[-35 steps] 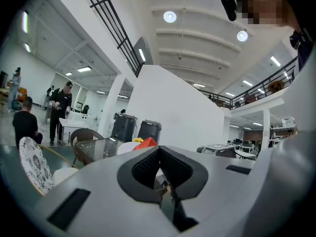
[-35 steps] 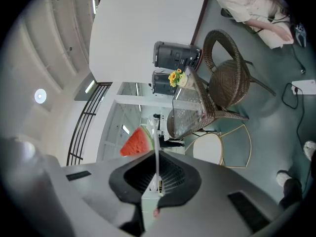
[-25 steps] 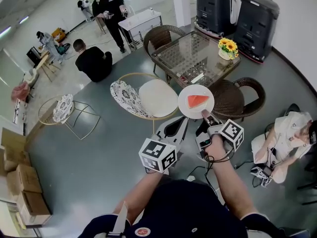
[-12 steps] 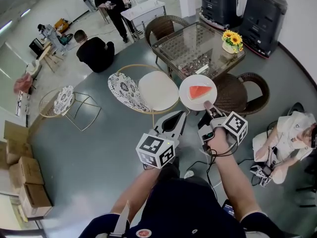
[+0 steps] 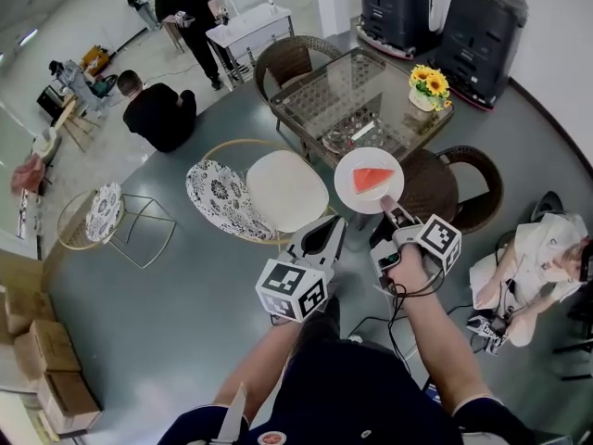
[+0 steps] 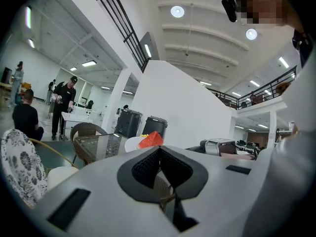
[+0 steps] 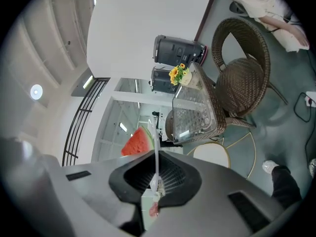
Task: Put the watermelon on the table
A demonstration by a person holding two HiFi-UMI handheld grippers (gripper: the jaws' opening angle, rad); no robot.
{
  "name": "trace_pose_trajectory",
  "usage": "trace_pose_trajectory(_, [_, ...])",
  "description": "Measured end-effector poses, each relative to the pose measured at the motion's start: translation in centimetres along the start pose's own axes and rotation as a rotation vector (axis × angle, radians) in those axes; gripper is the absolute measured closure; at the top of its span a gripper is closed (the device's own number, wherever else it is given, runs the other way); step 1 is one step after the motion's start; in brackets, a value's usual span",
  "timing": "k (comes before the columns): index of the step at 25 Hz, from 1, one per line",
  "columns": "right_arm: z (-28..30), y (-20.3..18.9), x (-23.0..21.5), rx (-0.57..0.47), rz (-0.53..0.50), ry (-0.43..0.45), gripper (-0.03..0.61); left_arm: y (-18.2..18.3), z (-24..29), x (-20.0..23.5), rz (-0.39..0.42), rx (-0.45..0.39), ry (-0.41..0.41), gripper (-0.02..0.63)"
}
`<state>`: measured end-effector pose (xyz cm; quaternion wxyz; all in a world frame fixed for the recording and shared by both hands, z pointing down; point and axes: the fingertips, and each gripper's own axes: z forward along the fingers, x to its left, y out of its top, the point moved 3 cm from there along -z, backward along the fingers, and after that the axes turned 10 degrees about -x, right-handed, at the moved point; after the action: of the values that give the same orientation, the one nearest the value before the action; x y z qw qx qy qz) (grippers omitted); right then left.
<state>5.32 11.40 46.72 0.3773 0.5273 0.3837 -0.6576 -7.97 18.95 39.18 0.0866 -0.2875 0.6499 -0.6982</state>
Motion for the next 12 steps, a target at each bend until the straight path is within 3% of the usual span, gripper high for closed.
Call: trace_pose_trajectory(12, [9.8,0.9,-1.6,-0.090,0.069,-0.067,0.566,0.7,7.4,8.9,-0.051,0.057,-0.090,0.609])
